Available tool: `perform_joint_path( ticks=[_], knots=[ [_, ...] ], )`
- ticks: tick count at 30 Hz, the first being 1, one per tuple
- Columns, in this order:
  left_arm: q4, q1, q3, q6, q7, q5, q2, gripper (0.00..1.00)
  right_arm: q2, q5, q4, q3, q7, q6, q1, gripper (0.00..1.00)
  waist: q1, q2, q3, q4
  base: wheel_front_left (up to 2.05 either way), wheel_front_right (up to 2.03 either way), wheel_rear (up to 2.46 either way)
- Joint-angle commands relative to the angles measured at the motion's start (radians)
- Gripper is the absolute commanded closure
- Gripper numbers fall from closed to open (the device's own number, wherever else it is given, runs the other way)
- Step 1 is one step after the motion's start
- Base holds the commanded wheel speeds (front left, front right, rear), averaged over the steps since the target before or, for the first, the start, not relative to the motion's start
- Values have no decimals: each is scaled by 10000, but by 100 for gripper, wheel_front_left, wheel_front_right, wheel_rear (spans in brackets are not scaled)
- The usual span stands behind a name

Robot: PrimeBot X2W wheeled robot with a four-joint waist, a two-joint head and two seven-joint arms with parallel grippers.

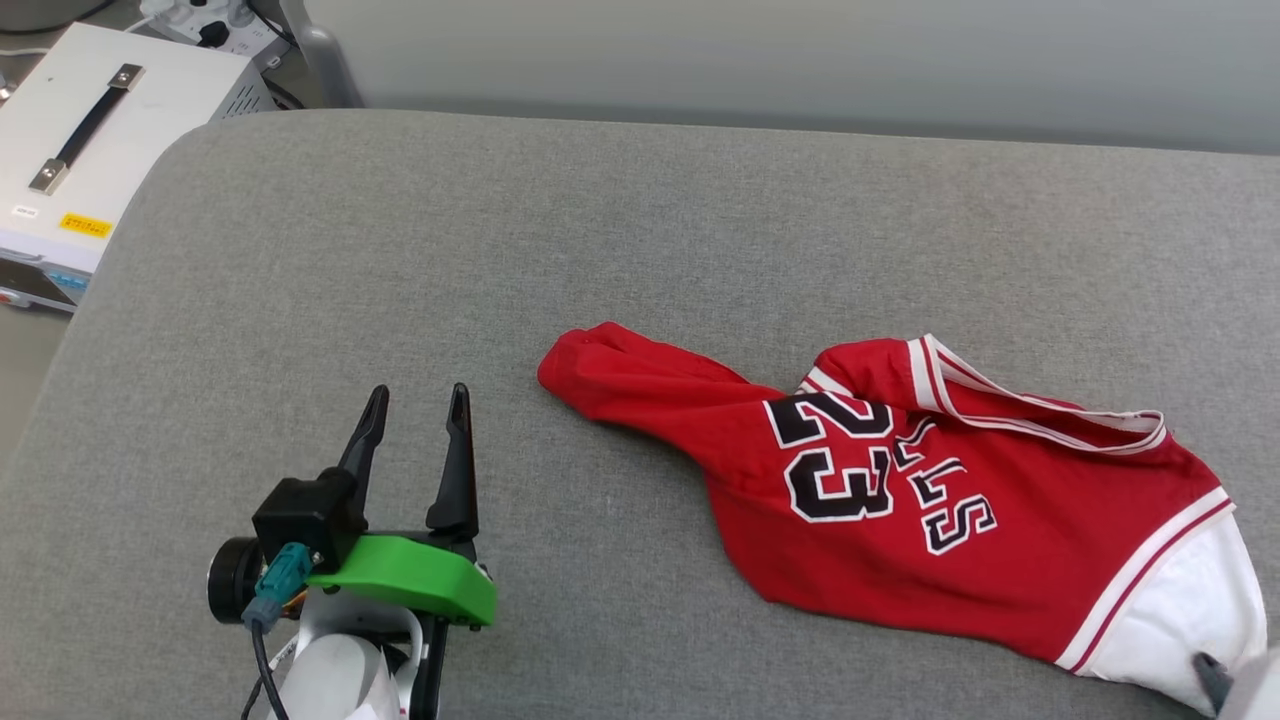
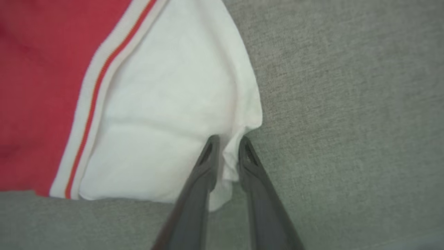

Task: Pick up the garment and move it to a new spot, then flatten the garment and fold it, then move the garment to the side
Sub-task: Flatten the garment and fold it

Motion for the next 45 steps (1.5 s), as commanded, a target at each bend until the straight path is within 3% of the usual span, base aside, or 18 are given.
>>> perform_joint_path(
  ticks=[1,5,11,17,24,29,36,45],
  knots=[
    [-16,155,-11,69,50,-66,61,0,143,-44,134,388,-313,8,111,0,0,0,-69,-28,0,0,0],
    [-42,293,-7,82,168,-144,119,0,39,-218,-136,818,-1981,8,-226,0,0,0,-217,-90,0,0,0],
    [-37,394,-43,107,376,-194,244,0,377,-789,-720,1328,-4529,8,-719,0,0,0,-587,-104,0,0,0],
    [-56,378,9,134,559,-272,392,0,600,-1160,-1537,1962,-5852,8,-696,0,0,0,-812,-118,0,0,0],
    [265,-56,-79,-266,1486,-710,613,0,677,-1699,-2675,3065,-6276,8,-588,0,0,0,-799,-476,0,0,0],
    [799,-928,-543,-816,2897,-909,885,0,711,-1791,-3348,3802,-6333,8,-561,0,0,0,-522,-958,0,0,0],
    [1537,-2556,-1687,-1448,5657,-1469,1341,0,762,-1607,-3586,4253,-6287,8,-732,0,0,0,398,-1609,0,0,0],
    [2310,-4444,-3834,-1563,7339,-1733,2263,0,817,-1385,-3328,4288,-6483,8,-1141,0,0,0,1470,-2175,0,0,0]
  ],
)
